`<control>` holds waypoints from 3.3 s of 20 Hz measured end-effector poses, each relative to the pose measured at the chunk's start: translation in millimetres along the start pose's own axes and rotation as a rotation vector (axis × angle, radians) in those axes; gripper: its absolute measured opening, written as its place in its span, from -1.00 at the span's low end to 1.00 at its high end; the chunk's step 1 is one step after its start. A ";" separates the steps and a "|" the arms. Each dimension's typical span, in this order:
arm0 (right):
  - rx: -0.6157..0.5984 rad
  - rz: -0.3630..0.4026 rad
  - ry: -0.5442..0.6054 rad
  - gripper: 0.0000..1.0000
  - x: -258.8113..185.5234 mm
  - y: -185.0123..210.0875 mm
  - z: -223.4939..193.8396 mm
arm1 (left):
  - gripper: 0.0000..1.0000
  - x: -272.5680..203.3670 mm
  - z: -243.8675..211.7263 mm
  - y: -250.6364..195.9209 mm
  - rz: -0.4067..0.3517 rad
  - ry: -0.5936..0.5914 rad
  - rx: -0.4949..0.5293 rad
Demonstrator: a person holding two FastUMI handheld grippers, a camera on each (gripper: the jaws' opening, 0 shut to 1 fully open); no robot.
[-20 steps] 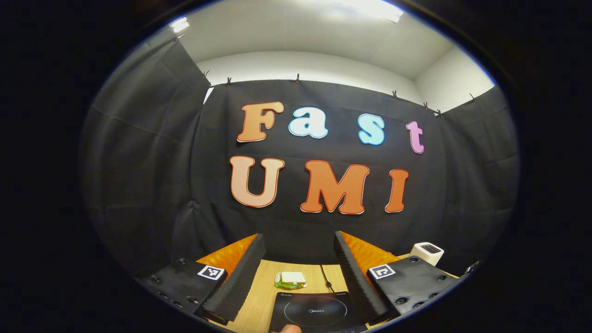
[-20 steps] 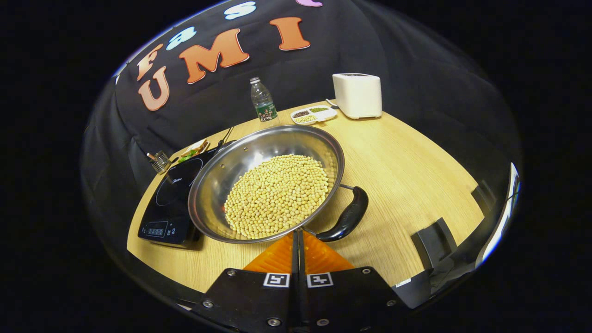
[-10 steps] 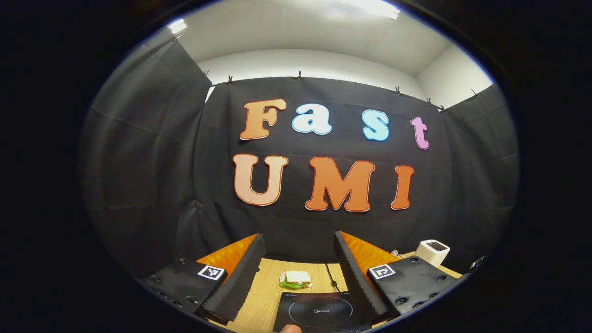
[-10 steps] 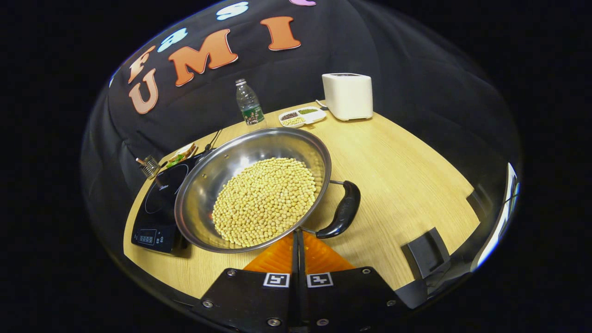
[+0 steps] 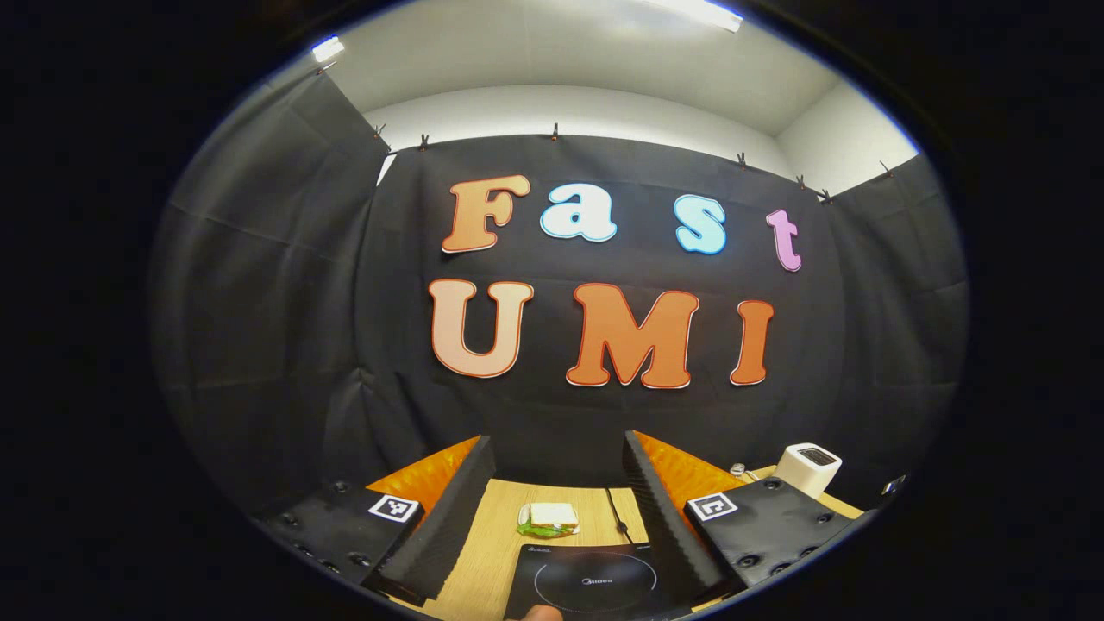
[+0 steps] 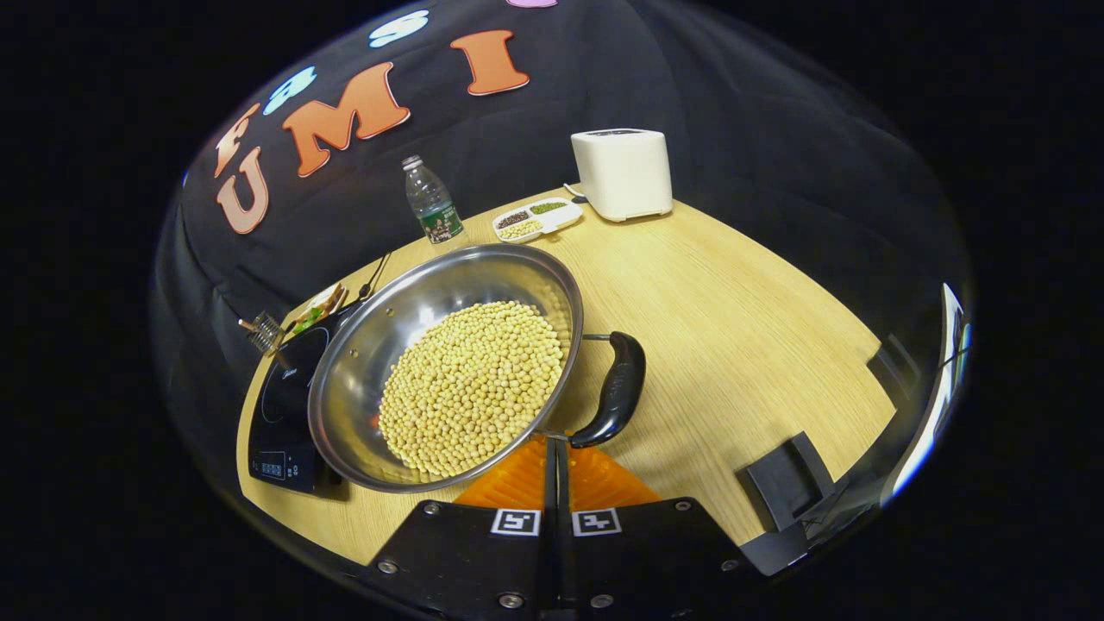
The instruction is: First push the handle of the pot to place it horizontally, then grasp the pot with both hands and set it on the induction cooktop.
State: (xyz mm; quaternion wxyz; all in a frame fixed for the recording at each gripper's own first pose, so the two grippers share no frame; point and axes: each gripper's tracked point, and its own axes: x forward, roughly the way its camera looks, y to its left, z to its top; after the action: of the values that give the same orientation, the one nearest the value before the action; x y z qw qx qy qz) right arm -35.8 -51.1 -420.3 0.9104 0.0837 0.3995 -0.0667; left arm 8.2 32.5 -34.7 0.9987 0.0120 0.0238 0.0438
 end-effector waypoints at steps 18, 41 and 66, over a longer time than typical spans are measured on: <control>0.045 -0.026 -0.017 -1.00 20.5 -13.5 23.9 | 0.96 11.3 -1.9 -7.5 0.004 0.006 0.026; 0.081 -0.036 -0.019 -1.00 49.9 -24.2 57.4 | 0.97 36.3 -26.3 -25.2 -0.010 0.053 0.035; 0.059 -0.061 -0.017 -1.00 76.8 -41.8 79.2 | 0.97 26.1 -134.6 -74.6 -0.080 0.146 0.057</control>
State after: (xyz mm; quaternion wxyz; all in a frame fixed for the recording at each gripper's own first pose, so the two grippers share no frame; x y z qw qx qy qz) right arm 64.7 -112.4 -428.4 0.9086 0.0976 0.3919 -0.1069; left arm 34.1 -36.5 -172.2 0.9945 0.0363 0.0982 0.0040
